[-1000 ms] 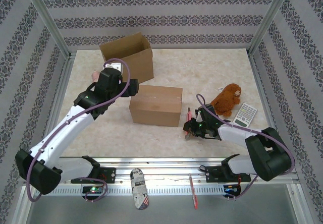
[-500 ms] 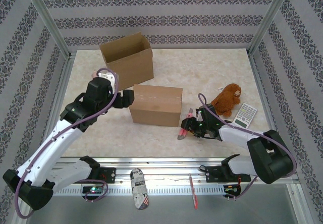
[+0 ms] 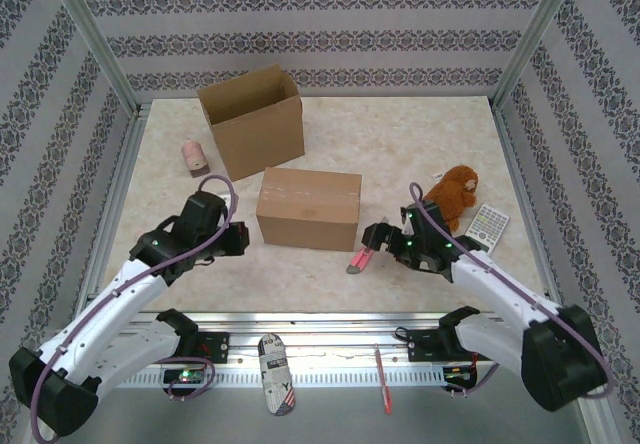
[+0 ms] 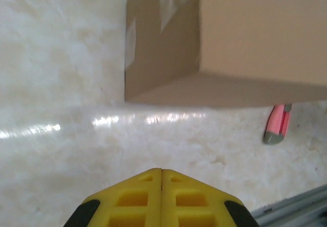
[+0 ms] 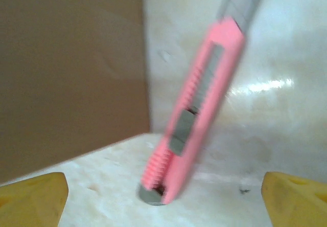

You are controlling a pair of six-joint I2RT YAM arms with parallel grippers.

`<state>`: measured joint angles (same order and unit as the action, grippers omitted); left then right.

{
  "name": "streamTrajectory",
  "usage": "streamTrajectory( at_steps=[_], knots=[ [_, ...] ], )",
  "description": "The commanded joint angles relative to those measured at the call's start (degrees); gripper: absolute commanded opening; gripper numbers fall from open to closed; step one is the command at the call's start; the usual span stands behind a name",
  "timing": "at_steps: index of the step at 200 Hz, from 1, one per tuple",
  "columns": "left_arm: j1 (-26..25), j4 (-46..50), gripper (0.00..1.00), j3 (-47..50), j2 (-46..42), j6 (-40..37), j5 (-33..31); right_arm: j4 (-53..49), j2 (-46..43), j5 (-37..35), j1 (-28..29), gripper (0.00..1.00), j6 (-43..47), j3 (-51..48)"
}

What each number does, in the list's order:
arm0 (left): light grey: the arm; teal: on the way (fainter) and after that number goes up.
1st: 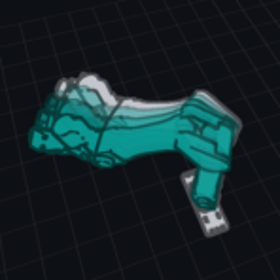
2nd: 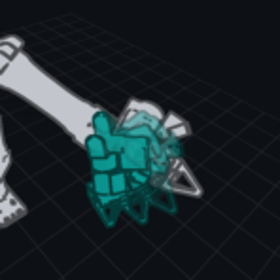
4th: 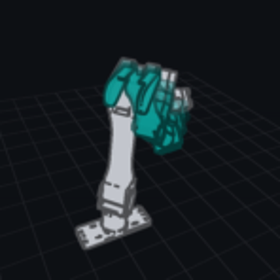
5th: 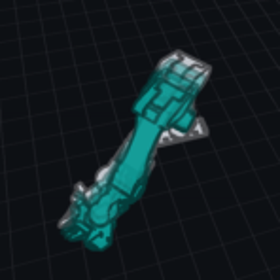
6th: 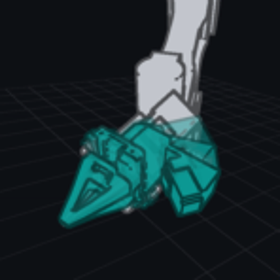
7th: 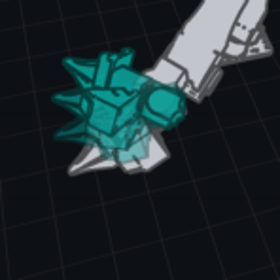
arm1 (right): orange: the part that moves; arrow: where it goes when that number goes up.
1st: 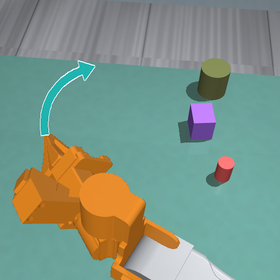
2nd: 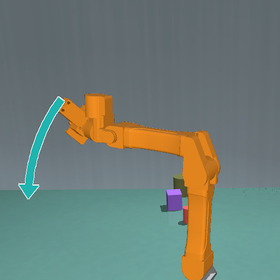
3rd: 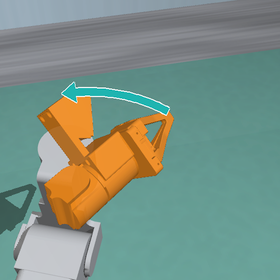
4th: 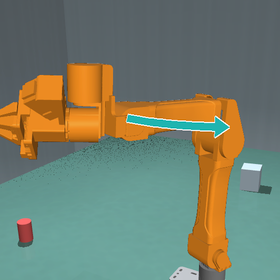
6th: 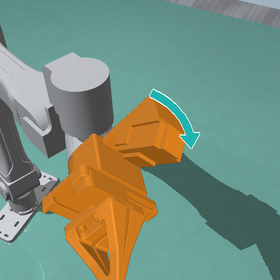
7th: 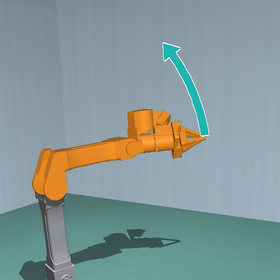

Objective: Unpack the express box

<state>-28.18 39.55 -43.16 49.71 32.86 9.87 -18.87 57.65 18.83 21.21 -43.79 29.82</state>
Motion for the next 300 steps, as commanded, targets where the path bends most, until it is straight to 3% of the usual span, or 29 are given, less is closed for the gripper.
streamTrajectory(
  at_steps=[1,37,98,163,231,300],
  knots=[
    [-0.7,-7.5,0.0,3.6,-0.2,5.1,4.8,-7.9,-3.9,-1.3,-1.8,0.98,7.3,7.3],
    [-0.7,-16.3,0.0,7.3,3.2,8.1,7.8,-6.9,-0.1,4.3,-5.3,0.98,13.6,15.3],
    [-0.6,-29.5,0.0,11.8,8.4,12.5,5.9,-1.8,17.3,9.7,-5.7,0.98,26.8,30.2],
    [-0.2,-32.8,0.0,7.8,17.2,10.3,3.2,5.7,31.2,18.7,-3.7,0.96,26.8,36.2],
    [3.0,-30.2,0.0,1.0,23.9,6.3,-0.1,11.2,33.3,19.7,2.1,0.93,24.0,33.2],
    [8.1,-28.3,0.0,-5.2,29.8,2.9,0.2,13.4,28.9,17.4,6.9,0.91,20.1,27.5]
  ],
)
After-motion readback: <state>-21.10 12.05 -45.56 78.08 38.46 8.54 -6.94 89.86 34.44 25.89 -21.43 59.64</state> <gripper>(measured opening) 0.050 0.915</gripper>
